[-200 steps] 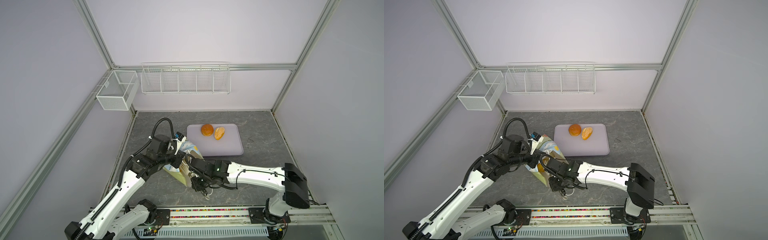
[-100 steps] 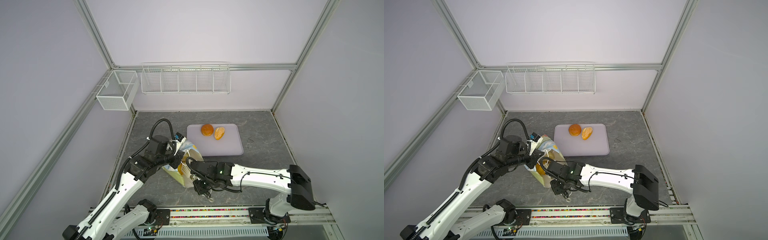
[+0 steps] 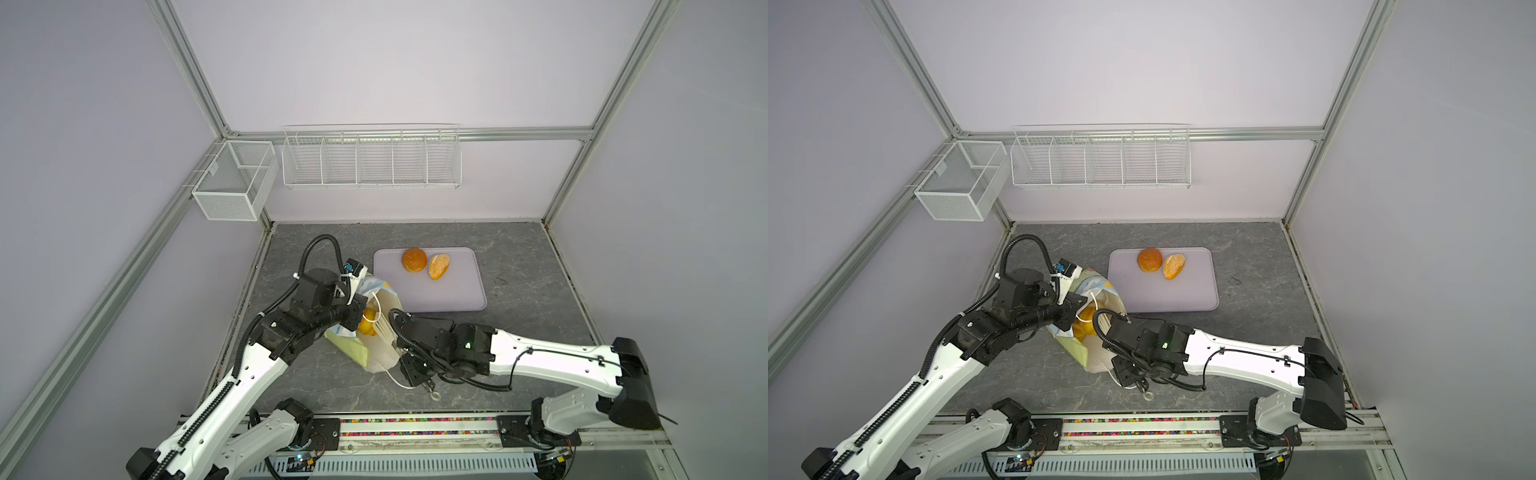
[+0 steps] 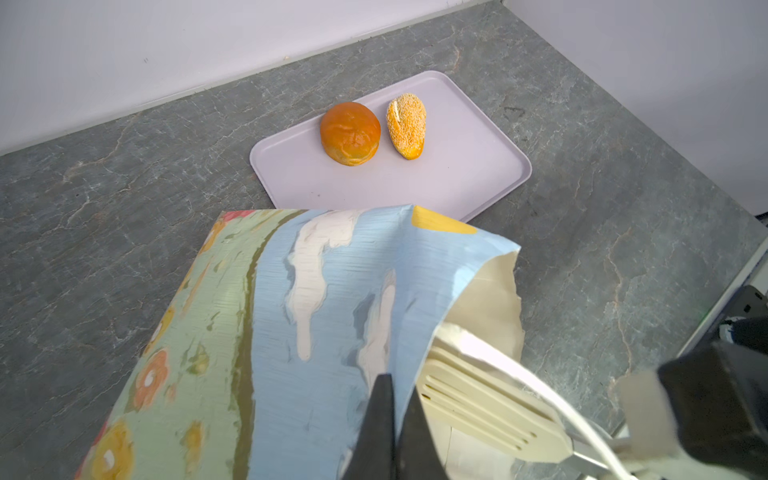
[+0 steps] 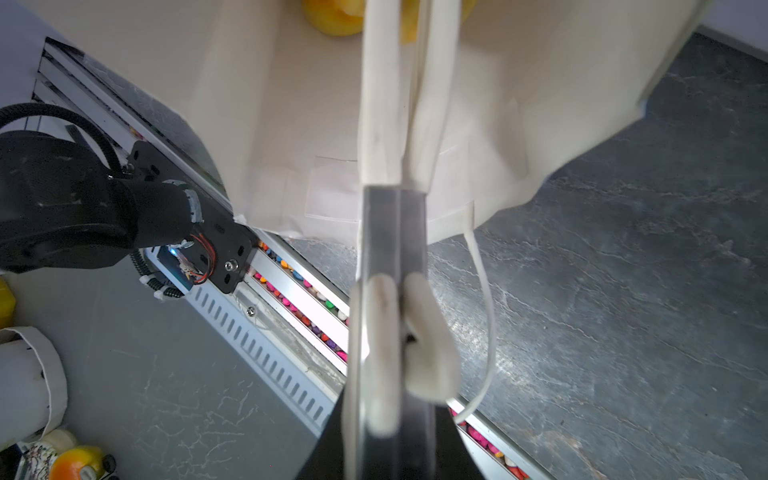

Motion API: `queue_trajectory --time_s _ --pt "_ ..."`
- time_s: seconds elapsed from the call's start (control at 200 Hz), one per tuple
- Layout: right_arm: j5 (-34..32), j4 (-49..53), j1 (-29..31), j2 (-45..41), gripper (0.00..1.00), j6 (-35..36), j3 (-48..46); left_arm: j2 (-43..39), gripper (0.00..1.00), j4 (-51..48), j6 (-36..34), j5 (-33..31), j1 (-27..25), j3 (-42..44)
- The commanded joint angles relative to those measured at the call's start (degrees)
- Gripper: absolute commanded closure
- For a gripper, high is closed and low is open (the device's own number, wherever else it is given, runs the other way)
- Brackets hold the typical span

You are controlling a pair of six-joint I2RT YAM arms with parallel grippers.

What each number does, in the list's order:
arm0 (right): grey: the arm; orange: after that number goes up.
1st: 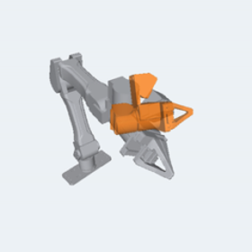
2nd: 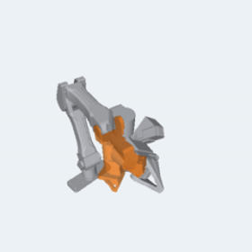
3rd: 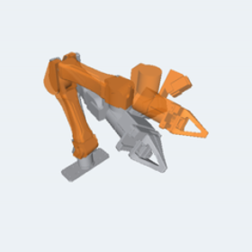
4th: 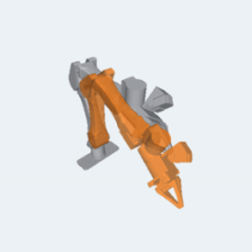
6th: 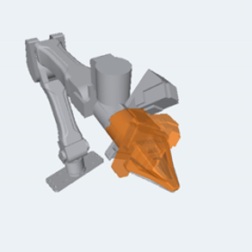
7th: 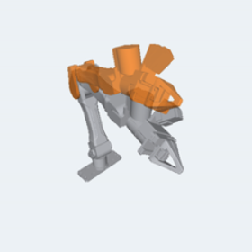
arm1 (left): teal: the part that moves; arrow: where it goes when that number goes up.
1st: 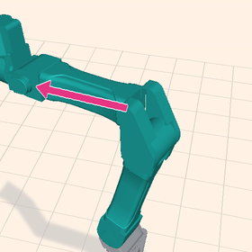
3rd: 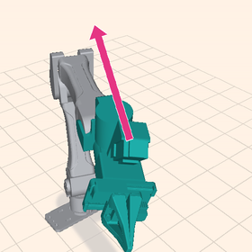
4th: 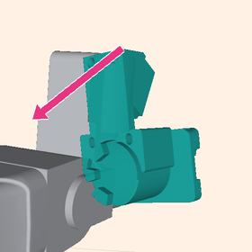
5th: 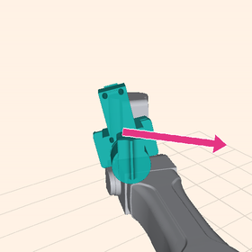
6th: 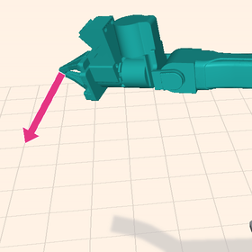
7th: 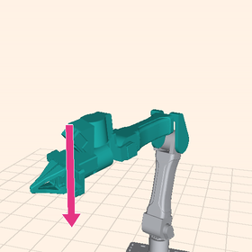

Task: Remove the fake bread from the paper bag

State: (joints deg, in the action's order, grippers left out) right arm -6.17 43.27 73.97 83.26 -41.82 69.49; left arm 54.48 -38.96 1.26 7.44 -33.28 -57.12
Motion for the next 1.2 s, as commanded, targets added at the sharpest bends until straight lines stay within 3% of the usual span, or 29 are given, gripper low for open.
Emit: queue_trajectory --time_s 0.0,0.645,1.03,1.194 --pt "-3.44 1.40 0.39 -2.77 0.93 -0.46 -0.68 1.42 1.00 1.71 4.16 -2.74 -0.12 -1.78" --pt "-11.40 6.33 0.25 -7.37 0.93 0.40 2.76 6.33 1.00 1.70 9.39 -7.18 -0.12 -7.24" --pt "-2.56 4.07 0.06 3.60 0.93 2.78 4.15 6.25 1.00 0.03 6.94 -6.39 -0.12 -6.44" --pt "-2.57 7.10 0.14 8.46 0.93 3.15 7.74 5.60 1.00 0.15 4.80 -5.83 -0.12 -5.05"
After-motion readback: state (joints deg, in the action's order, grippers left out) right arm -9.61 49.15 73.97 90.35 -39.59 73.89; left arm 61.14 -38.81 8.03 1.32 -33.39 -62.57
